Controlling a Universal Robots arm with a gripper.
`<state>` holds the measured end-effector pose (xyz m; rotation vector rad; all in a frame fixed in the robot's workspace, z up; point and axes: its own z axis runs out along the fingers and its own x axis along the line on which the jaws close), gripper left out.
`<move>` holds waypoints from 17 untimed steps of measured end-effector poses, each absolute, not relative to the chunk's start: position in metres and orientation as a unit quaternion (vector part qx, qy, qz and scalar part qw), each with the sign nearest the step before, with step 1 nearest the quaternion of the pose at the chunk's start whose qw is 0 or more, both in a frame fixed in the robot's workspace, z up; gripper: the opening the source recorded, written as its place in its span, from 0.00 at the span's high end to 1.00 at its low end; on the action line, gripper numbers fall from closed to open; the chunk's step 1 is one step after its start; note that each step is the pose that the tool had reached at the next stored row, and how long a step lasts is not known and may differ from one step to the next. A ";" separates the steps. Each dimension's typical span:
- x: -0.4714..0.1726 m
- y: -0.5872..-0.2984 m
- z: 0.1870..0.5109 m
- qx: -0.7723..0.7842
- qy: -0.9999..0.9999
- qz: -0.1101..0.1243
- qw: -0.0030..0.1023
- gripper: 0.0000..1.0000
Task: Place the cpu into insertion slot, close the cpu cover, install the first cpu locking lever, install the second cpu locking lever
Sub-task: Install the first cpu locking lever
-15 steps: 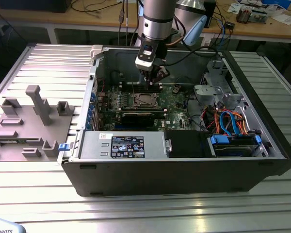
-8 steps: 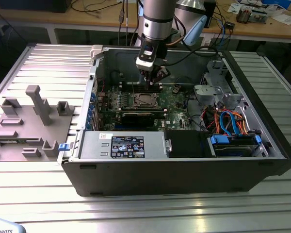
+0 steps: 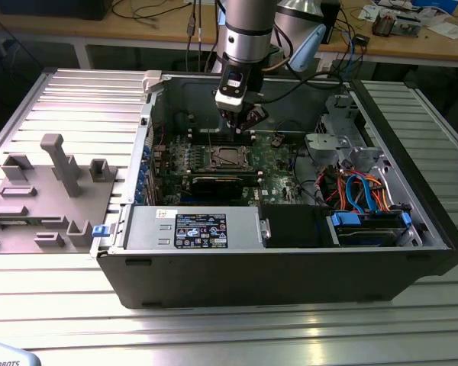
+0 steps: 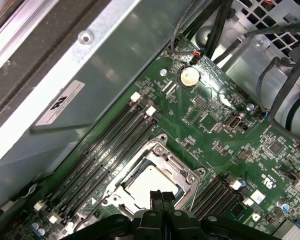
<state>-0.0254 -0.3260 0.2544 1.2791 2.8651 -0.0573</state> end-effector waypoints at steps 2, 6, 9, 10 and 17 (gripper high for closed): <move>-0.025 -0.326 0.254 0.404 0.914 -0.018 0.002 0.89; -0.025 -0.326 0.254 0.400 0.916 -0.018 0.002 0.89; -0.025 -0.326 0.254 0.397 0.918 -0.018 0.002 0.89; -0.025 -0.326 0.254 0.396 0.918 -0.018 0.002 0.89; -0.025 -0.326 0.254 0.388 0.921 -0.018 0.002 0.89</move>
